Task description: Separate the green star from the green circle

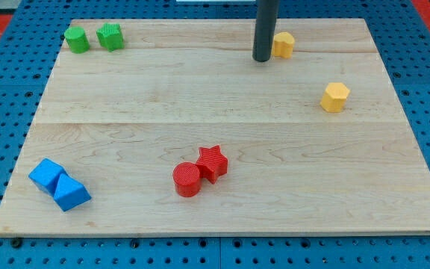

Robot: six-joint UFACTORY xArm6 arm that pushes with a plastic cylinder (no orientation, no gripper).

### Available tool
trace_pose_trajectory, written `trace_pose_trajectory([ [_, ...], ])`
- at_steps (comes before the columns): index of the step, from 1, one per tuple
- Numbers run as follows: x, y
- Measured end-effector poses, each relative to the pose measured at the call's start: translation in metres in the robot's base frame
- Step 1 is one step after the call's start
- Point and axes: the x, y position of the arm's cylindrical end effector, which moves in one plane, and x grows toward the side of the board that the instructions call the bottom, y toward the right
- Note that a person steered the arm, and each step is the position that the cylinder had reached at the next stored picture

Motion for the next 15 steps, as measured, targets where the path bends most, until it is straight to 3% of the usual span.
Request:
trace_pose_trajectory([
  [1, 0.004, -0.127],
  [2, -0.025, -0.271],
  [3, -0.013, -0.362],
  [4, -0.012, -0.369],
  [5, -0.050, -0.369],
  [6, -0.059, -0.364],
  [8, -0.080, -0.257],
  [10, -0.121, -0.276],
  [12, -0.117, -0.164],
  [13, -0.094, -0.139],
  [14, -0.098, -0.134],
  [15, -0.118, -0.172],
])
